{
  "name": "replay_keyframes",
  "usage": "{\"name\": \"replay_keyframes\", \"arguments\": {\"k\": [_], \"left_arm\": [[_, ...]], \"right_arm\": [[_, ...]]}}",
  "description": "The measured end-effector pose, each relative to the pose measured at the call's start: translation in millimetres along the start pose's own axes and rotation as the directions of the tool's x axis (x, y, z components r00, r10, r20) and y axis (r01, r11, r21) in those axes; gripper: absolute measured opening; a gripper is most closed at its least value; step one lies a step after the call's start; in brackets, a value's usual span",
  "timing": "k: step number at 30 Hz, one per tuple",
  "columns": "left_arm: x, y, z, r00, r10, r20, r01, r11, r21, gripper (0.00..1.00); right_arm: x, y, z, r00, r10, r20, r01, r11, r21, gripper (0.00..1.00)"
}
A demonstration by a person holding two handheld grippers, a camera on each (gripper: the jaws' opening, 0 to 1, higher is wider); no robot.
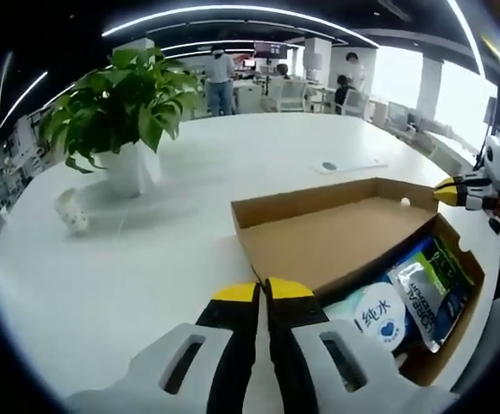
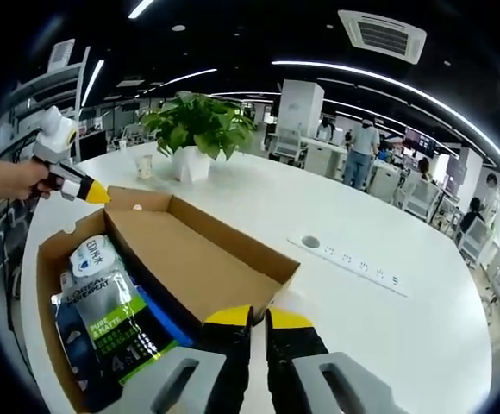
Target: Operate the shoe box by opening the lid, removing the specified soft item, and placing it in the target area until the item is outside and the box remains undamaged.
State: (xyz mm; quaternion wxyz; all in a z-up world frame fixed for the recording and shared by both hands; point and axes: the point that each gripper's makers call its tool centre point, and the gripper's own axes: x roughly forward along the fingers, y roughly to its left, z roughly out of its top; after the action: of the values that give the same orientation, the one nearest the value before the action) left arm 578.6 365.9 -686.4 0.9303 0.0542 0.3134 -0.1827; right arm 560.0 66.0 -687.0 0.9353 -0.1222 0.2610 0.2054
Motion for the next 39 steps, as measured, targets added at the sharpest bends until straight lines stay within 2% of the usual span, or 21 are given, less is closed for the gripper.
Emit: {"name": "replay_keyframes", "arguments": {"k": [4, 8, 22, 27, 39], "left_arm": [[-6, -0.2, 7.7, 1.0, 0.006, 0.024, -0.006, 1.0, -0.002, 0.07], [-10, -1.9, 9.1, 1.0, 0.009, 0.028, -0.009, 1.0, 0.008, 0.11], [-34, -20.9, -1.1, 1.0, -0.022, 0.016, 0.021, 1.0, 0.021, 0.2], [-44, -36.5, -8.1, 0.998, -0.056, -0.001, 0.056, 0.998, 0.021, 0.25], [-62, -69.8, -20.4, 0.993, -0.118, -0.022, 0.119, 0.992, 0.03, 0.3]], "right_arm": [[-3, 2, -0.4, 1.0, 0.016, -0.003, -0.016, 1.0, 0.009, 0.04], [-8, 5, -0.6, 1.0, 0.03, -0.002, -0.03, 1.0, 0.007, 0.11], [-28, 20, 5.9, 0.996, 0.089, 0.018, -0.088, 0.995, -0.043, 0.36], [-36, 23, 8.9, 0.994, 0.103, 0.029, -0.101, 0.993, -0.059, 0.4], [-58, 36, 13.0, 0.986, 0.156, 0.053, -0.149, 0.981, -0.125, 0.53]]}}
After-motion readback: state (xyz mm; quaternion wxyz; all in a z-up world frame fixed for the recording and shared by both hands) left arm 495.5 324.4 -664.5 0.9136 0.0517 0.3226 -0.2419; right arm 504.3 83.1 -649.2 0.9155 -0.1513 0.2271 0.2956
